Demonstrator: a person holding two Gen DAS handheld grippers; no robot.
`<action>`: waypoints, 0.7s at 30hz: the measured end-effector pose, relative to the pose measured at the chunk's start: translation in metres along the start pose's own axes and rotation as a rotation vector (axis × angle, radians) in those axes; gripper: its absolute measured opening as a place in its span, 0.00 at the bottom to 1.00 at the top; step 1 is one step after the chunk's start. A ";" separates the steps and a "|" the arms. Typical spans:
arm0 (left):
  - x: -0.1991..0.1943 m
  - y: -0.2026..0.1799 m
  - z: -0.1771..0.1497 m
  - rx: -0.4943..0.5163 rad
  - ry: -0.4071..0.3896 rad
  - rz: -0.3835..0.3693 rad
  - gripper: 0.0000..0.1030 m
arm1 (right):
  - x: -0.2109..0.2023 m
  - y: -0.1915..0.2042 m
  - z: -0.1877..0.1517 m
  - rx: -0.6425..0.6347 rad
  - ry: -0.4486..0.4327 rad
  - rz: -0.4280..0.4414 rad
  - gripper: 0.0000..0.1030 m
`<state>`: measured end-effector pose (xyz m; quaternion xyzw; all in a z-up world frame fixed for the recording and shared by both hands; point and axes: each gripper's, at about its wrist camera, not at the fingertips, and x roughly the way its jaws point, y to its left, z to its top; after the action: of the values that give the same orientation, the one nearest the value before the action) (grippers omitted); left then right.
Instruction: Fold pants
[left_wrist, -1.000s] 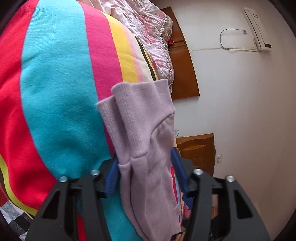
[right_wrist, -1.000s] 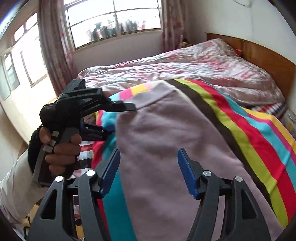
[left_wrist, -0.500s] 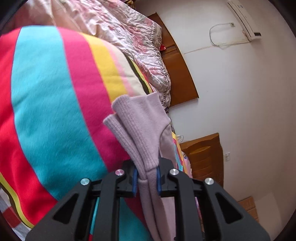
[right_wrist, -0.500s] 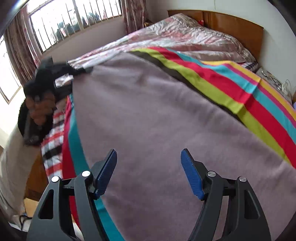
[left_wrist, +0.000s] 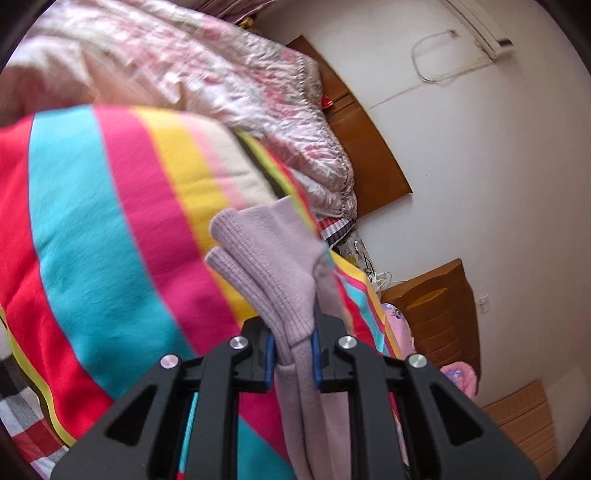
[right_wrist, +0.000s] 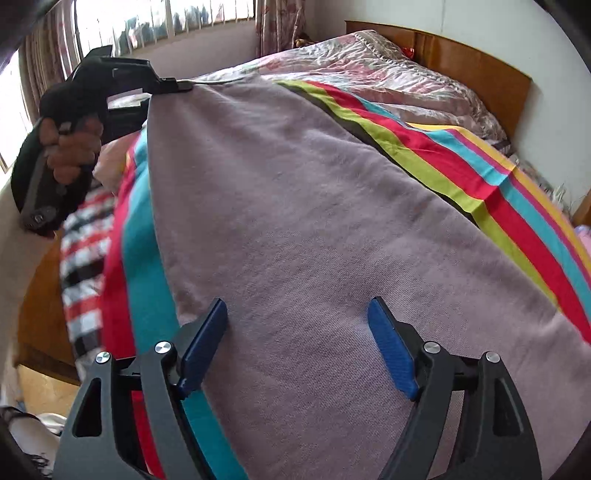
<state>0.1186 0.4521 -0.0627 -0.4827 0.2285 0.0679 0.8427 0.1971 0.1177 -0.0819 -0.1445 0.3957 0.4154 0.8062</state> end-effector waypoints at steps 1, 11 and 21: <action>-0.003 -0.017 -0.001 0.039 -0.012 0.005 0.14 | -0.013 -0.008 0.000 0.035 -0.040 0.017 0.75; -0.008 -0.261 -0.118 0.702 -0.062 0.042 0.15 | -0.195 -0.139 -0.079 0.405 -0.398 -0.259 0.84; 0.087 -0.332 -0.452 1.442 0.368 -0.050 0.20 | -0.288 -0.212 -0.219 0.748 -0.470 -0.479 0.85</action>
<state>0.1627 -0.1134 -0.0368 0.1815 0.3428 -0.1998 0.8998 0.1514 -0.2946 -0.0250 0.1650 0.2809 0.0695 0.9429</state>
